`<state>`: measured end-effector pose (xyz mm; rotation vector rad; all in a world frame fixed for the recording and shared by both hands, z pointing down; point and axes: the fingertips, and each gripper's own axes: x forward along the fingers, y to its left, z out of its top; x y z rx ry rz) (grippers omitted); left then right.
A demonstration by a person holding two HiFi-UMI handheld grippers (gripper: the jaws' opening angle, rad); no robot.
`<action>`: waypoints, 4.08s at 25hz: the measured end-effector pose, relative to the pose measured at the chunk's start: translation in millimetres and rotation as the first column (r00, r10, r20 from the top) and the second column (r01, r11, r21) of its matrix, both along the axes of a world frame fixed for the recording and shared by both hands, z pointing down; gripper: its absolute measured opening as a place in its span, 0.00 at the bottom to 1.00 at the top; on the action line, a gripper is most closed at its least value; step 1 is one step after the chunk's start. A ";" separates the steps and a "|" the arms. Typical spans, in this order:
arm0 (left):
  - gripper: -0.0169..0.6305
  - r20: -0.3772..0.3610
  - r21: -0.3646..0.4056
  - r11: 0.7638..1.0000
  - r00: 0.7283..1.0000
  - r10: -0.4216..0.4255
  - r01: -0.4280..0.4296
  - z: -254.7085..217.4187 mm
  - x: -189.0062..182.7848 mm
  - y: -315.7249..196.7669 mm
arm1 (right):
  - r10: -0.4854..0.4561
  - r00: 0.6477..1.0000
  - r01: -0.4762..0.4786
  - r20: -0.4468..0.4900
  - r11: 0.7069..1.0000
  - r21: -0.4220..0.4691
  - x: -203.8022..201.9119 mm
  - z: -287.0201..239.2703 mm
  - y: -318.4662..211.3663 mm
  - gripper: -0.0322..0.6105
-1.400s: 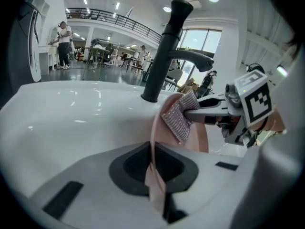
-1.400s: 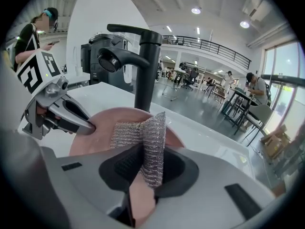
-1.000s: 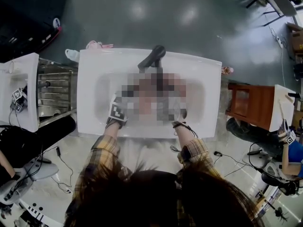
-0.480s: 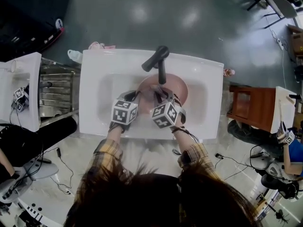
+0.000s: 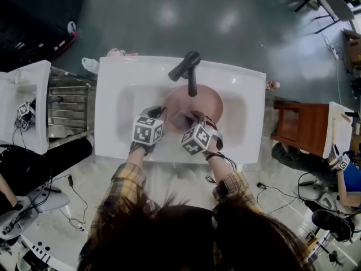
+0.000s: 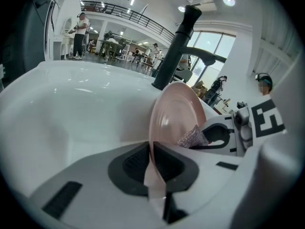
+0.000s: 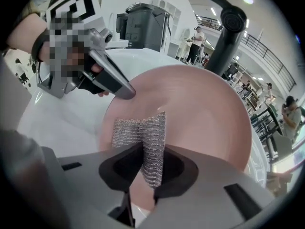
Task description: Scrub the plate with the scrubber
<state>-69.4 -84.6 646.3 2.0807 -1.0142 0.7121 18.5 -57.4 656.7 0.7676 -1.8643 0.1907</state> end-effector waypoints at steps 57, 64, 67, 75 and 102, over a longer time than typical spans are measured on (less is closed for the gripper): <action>0.07 0.065 -0.037 0.999 0.998 0.020 -0.017 10.7 -5.1 0.5 | -0.021 0.998 0.040 -0.061 0.938 0.345 8.2 -66.8 -86.9 0.20; 0.07 0.067 -0.038 0.999 0.998 0.020 -0.017 10.7 -5.4 0.3 | -0.060 0.996 0.079 -0.071 0.949 0.306 -11.7 -56.1 -74.1 0.20; 0.07 0.068 -0.038 0.999 0.997 0.019 -0.016 10.2 -5.1 0.5 | -0.097 0.991 0.120 -0.093 0.950 0.288 -20.6 -48.7 -63.2 0.20; 0.07 0.064 -0.046 0.999 0.998 0.014 -0.011 11.0 -6.0 -0.6 | -0.092 0.992 0.108 -0.083 0.971 0.214 -22.2 -29.6 -42.5 0.20; 0.07 0.054 -0.035 0.999 0.998 0.031 -0.030 10.9 -2.0 -0.9 | 0.020 0.982 0.002 -0.187 0.993 0.117 80.0 -9.2 -19.6 0.20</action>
